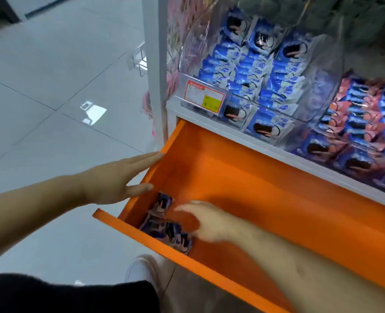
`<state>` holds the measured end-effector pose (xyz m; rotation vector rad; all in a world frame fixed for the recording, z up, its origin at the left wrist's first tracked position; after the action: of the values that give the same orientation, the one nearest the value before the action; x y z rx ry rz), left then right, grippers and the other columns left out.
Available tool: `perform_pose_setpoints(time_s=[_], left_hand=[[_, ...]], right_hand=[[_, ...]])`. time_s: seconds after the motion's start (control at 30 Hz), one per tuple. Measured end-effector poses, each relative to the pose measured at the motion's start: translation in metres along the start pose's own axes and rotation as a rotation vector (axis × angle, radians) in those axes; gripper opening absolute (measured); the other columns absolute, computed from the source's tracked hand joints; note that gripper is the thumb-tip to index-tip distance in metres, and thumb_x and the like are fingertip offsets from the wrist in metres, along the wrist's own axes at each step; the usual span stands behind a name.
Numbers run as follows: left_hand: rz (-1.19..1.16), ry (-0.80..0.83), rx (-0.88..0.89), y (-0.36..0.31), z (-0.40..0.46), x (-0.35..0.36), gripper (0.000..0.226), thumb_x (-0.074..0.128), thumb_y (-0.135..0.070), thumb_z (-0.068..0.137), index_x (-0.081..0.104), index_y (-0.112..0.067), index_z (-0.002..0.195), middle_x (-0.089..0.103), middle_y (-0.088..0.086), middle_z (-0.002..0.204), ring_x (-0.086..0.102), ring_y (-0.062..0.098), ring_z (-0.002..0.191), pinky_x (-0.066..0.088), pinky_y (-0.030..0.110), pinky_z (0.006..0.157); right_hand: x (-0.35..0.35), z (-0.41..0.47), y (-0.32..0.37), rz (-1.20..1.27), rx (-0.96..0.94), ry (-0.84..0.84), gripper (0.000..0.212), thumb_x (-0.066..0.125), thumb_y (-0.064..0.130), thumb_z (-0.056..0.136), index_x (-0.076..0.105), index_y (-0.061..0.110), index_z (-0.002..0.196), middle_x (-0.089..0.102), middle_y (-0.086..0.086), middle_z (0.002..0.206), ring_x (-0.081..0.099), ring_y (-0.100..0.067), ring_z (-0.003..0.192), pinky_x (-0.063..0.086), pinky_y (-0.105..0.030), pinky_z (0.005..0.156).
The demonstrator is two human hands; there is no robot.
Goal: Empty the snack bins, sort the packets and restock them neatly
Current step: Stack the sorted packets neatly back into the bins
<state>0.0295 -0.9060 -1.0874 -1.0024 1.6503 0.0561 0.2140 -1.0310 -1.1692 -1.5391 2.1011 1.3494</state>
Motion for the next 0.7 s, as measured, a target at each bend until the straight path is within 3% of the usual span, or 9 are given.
perform_pose_setpoints(time_s=[0.07,0.23,0.37,0.47,0.53,0.6,0.63,0.7], left_hand=[[-0.033,-0.024,0.003,0.006,0.002,0.005,0.078,0.042,-0.065,0.098,-0.011,-0.061,0.155,0.002,-0.032,0.167,0.021,-0.003,0.148,0.02,0.019,0.118],[-0.165,-0.059,0.024,0.01,0.001,0.014,0.077,0.045,-0.058,0.098,-0.004,-0.058,0.158,0.004,-0.039,0.164,0.019,-0.02,0.141,0.023,0.007,0.111],[-0.243,-0.076,0.026,0.008,0.001,0.015,0.078,0.047,-0.056,0.097,0.0,-0.057,0.158,0.01,-0.038,0.164,0.03,-0.003,0.149,0.041,0.025,0.111],[-0.238,-0.072,0.008,0.005,0.0,0.014,0.078,0.049,-0.054,0.097,0.0,-0.058,0.158,0.01,-0.039,0.164,0.031,-0.003,0.148,0.042,0.025,0.11],[-0.219,-0.058,-0.013,0.002,-0.001,0.012,0.078,0.047,-0.056,0.097,-0.002,-0.059,0.157,0.009,-0.037,0.165,0.028,-0.003,0.15,0.039,0.025,0.113],[-0.182,-0.022,-0.042,-0.001,-0.003,0.008,0.079,0.047,-0.059,0.096,-0.004,-0.06,0.156,0.009,-0.033,0.167,0.024,0.001,0.153,0.034,0.03,0.12],[-0.134,0.009,-0.06,-0.004,-0.003,0.005,0.08,0.049,-0.059,0.096,-0.004,-0.06,0.157,0.009,-0.03,0.168,0.023,0.003,0.154,0.031,0.032,0.123],[0.047,0.061,-0.104,-0.017,-0.001,-0.013,0.078,0.054,-0.054,0.097,0.008,-0.055,0.159,0.01,-0.025,0.169,0.021,0.008,0.155,0.028,0.035,0.125]], right_hand=[[0.03,0.027,-0.018,-0.056,0.013,0.1,0.084,0.081,0.013,0.087,0.041,0.023,0.16,0.039,-0.004,0.164,0.034,-0.022,0.152,0.027,-0.029,0.123],[0.082,0.055,-0.048,-0.099,0.007,0.194,0.084,0.079,0.013,0.083,0.046,0.048,0.152,0.049,-0.003,0.141,0.057,-0.032,0.122,0.053,-0.042,0.1],[0.084,0.047,-0.049,0.053,-0.005,0.065,0.069,0.074,0.008,0.085,0.059,0.043,0.142,0.06,0.0,0.136,0.061,-0.023,0.12,0.053,-0.033,0.099],[0.076,0.035,-0.053,0.133,0.025,0.023,0.064,0.08,0.001,0.08,0.068,0.033,0.135,0.065,0.007,0.141,0.059,-0.013,0.131,0.049,-0.029,0.109],[0.058,0.023,-0.055,0.167,0.057,-0.031,0.062,0.084,0.001,0.079,0.069,0.028,0.133,0.066,0.007,0.141,0.059,-0.008,0.13,0.045,-0.017,0.108],[0.03,0.002,-0.054,0.238,0.092,-0.103,0.06,0.086,0.002,0.08,0.07,0.029,0.132,0.069,0.006,0.133,0.064,0.006,0.111,0.043,-0.001,0.091],[0.015,-0.01,-0.053,0.292,0.113,-0.134,0.059,0.086,0.003,0.081,0.071,0.033,0.13,0.07,0.006,0.12,0.064,0.01,0.092,0.046,-0.003,0.079],[-0.022,-0.04,-0.042,0.399,0.144,-0.192,0.06,0.086,0.003,0.081,0.072,0.044,0.122,0.067,0.002,0.1,0.061,0.0,0.071,0.055,-0.023,0.067]])
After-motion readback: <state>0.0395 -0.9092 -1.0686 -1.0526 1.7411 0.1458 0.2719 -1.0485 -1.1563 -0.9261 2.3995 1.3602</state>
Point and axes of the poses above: each hand's wrist, its own z-axis towards the middle knuckle, its own x-axis out of the palm, y = z × x, the point moved 6 cm from there along z, towards the middle knuckle
